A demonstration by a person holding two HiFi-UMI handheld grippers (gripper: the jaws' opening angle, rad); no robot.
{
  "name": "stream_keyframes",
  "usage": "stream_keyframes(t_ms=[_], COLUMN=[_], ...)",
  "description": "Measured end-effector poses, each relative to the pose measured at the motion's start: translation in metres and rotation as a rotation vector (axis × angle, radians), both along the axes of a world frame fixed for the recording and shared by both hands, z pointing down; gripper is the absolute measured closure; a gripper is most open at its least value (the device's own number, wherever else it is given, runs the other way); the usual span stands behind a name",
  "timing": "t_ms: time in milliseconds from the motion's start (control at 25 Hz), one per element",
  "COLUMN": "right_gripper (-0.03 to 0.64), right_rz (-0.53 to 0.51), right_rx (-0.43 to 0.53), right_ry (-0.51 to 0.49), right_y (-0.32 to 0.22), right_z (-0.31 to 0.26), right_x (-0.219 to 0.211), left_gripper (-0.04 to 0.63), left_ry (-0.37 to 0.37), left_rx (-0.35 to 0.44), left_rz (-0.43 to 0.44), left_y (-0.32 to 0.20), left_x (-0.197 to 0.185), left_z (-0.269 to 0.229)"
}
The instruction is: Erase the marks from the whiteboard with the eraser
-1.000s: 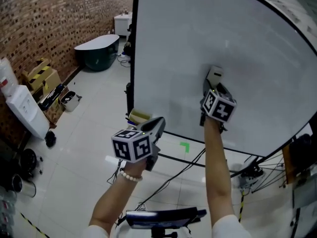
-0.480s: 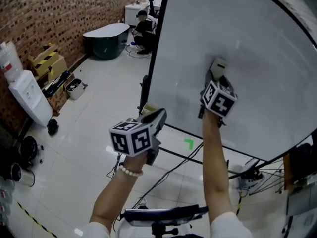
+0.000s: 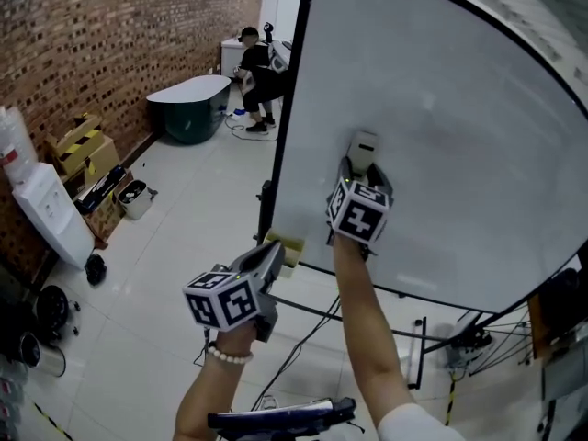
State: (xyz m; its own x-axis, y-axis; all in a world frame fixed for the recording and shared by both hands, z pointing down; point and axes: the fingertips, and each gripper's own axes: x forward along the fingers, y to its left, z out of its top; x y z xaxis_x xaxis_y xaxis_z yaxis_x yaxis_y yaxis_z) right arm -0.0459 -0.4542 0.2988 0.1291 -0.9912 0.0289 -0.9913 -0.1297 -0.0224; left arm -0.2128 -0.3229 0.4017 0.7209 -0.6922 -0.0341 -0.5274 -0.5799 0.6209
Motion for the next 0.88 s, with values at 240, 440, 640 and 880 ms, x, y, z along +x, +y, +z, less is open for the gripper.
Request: stream_keyframes(t_ms=[240, 440, 640, 880], right_gripper=[0.365, 0.365, 0.365, 0.364], right_rz=[-0.043, -0.102, -0.083, -0.075], right_rx=[0.007, -0.028, -0.01, -0.025], right_ry=[0.007, 0.017, 0.06, 0.068], right_y=[-0.02, -0.04, -0.047, -0.049], right_z=[0.004, 0.015, 0.021, 0.047], right_x=[-0.053, -0.104, -0.123, -0.132], left_gripper=[0.606, 0.606, 0.606, 0.606], left_ry=[0.017, 0.021, 0.004, -0.008], left_rx=[-0.017, -0.039, -0.05, -0.065], left_rz=[-0.064, -0.129, -0.186, -0.213], left_y=[-0.002, -0.004, 0.005, 0.011], left_x=[-0.039, -0.072, -0.091, -0.104], left_z=[0.011, 0.021, 0.03, 0.04])
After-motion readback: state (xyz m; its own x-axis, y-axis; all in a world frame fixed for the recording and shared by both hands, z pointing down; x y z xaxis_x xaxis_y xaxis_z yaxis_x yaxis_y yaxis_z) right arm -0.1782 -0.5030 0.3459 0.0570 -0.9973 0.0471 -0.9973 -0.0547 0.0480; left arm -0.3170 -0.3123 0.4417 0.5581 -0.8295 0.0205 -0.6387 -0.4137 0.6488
